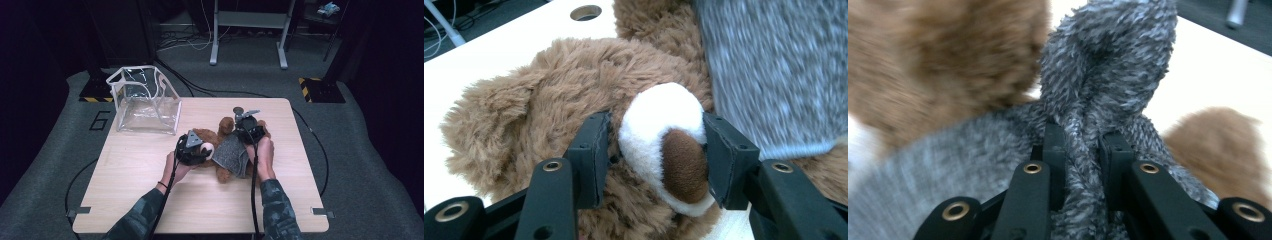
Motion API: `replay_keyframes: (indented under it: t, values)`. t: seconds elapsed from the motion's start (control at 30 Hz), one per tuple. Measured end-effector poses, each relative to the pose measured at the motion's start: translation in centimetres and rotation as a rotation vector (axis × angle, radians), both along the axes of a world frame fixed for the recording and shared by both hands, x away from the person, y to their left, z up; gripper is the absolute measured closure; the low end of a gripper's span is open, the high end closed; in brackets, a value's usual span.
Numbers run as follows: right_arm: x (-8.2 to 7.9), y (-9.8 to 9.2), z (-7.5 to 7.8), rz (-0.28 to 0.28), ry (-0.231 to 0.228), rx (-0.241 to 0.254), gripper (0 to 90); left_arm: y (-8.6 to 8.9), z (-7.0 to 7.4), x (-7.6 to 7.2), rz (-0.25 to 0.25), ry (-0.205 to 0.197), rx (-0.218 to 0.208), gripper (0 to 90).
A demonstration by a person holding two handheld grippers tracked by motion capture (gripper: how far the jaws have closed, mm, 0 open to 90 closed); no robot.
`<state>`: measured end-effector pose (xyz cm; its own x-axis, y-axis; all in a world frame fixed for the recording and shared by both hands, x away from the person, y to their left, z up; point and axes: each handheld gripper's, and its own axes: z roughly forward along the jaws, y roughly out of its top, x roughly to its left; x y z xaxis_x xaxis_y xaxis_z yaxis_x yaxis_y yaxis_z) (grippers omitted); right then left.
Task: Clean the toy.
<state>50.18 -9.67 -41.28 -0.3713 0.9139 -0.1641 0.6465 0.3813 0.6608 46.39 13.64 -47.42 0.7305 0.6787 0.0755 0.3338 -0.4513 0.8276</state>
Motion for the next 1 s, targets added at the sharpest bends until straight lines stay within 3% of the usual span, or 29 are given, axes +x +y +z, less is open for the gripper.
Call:
replay_keyframes:
  t: [0.1, 0.2, 0.33, 0.4, 0.5, 0.57, 0.67, 0.83, 0.9, 1.0]
  values:
    - [0.0, -1.7, 0.0, -0.055, 0.004, -0.063, 78.1, 0.1, 0.0, 0.0, -0.003, 0.001, 0.003, 48.6]
    - [0.1, -2.9, -0.1, -0.083, 0.010, -0.047, 77.9, 0.0, -0.1, -0.1, -0.001, 0.001, -0.003, 48.6]
    - [-0.2, -2.7, 0.8, -0.029, -0.032, 0.105, 77.7, 0.1, -0.1, -0.1, -0.001, 0.001, -0.002, 48.5]
    - [-0.2, -1.8, 1.2, 0.012, -0.022, 0.200, 77.6, 0.0, -0.1, -0.2, 0.001, 0.003, -0.001, 48.5]
    - [0.2, 0.3, 0.9, 0.072, 0.004, 0.229, 77.4, 0.0, 0.0, -0.2, 0.000, 0.005, 0.003, 48.5]
    - [0.4, 1.6, 0.2, 0.094, 0.024, 0.208, 77.3, 0.0, 0.0, -0.2, 0.000, 0.005, 0.004, 48.5]
    - [0.6, 2.2, -0.5, 0.084, 0.031, 0.146, 77.5, 0.0, 0.0, -0.2, 0.000, 0.004, 0.004, 48.4]
    - [0.7, 0.4, -0.3, 0.031, 0.014, 0.010, 77.6, 0.0, -0.1, -0.2, 0.004, 0.001, -0.006, 48.4]
    - [0.8, -0.7, -0.2, -0.005, 0.032, -0.002, 77.7, 0.0, 0.0, -0.2, 0.003, 0.001, -0.006, 48.4]
    - [1.0, -2.6, -0.3, -0.064, 0.040, -0.058, 77.7, 0.0, 0.0, -0.1, 0.002, 0.000, -0.005, 48.4]
